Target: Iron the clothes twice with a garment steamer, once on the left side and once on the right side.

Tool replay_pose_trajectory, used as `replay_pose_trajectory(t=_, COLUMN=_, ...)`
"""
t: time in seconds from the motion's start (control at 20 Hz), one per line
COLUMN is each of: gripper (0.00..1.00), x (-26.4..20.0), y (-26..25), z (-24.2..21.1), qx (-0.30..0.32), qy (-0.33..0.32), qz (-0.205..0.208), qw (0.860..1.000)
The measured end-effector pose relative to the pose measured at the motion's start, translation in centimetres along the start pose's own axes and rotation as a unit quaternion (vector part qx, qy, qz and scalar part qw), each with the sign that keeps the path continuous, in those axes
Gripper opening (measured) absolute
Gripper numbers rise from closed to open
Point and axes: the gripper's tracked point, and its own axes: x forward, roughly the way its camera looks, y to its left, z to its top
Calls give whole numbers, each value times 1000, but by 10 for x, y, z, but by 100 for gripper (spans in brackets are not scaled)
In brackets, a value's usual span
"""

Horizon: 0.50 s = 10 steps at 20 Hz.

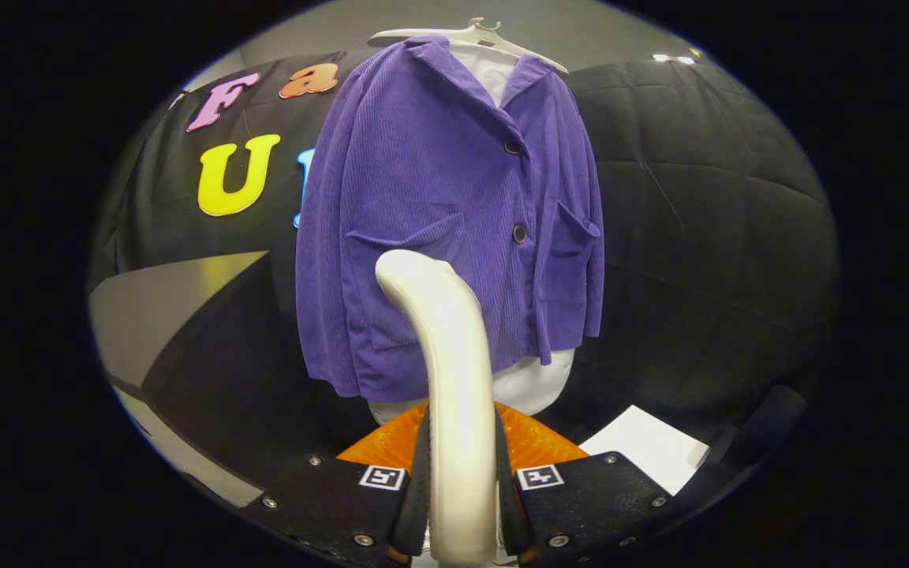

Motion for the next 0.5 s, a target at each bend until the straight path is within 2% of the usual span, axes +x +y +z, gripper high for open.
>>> replay_pose_trajectory(t=0.3, gripper=37, x=-23, y=-10, z=-38, qx=-7, qy=6, qz=10, qw=1000)
replay_pose_trajectory(t=0.5, gripper=37, x=-61, y=-21, z=-19, qx=-14, qy=-32, qz=22, qw=999)
